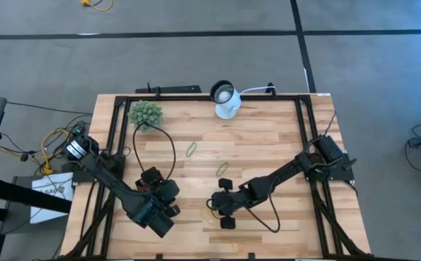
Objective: Pick and place items into bin
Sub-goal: Put the yellow rubber band into the black bin
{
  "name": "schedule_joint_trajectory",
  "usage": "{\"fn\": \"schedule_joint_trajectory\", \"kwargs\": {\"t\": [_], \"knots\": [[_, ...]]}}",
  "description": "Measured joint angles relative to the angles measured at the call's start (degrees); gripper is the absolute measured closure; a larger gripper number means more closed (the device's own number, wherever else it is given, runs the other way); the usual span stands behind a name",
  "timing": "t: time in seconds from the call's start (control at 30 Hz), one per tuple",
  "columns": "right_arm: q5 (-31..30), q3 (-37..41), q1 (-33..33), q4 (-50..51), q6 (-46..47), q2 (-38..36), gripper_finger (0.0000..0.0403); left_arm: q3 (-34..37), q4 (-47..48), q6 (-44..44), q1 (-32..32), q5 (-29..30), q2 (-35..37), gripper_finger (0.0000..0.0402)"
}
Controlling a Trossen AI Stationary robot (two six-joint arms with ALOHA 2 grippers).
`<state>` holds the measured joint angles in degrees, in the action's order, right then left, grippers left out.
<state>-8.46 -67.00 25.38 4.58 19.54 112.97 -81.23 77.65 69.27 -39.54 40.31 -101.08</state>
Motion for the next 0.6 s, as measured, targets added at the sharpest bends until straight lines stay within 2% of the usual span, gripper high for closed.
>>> {"fn": "schedule_joint_trajectory", "kwargs": {"t": [0.2, 0.33, 0.6], "knots": [[-0.1, 0.1, 0.1, -2.8, 1.4, 2.5, 0.0317, 0.0, -0.2, -0.8, 0.1, -0.3, 0.0, 0.0283], [2.1, -0.2, -0.1, -4.5, 2.0, 5.3, 0.0317, 0.0, -0.2, -0.8, 0.1, -0.6, 0.0, 0.0283], [2.1, -0.2, 0.1, -4.1, 2.9, 5.3, 0.0328, 0.0, -0.2, -0.8, 0.1, -0.7, 0.0, 0.0283]]}}
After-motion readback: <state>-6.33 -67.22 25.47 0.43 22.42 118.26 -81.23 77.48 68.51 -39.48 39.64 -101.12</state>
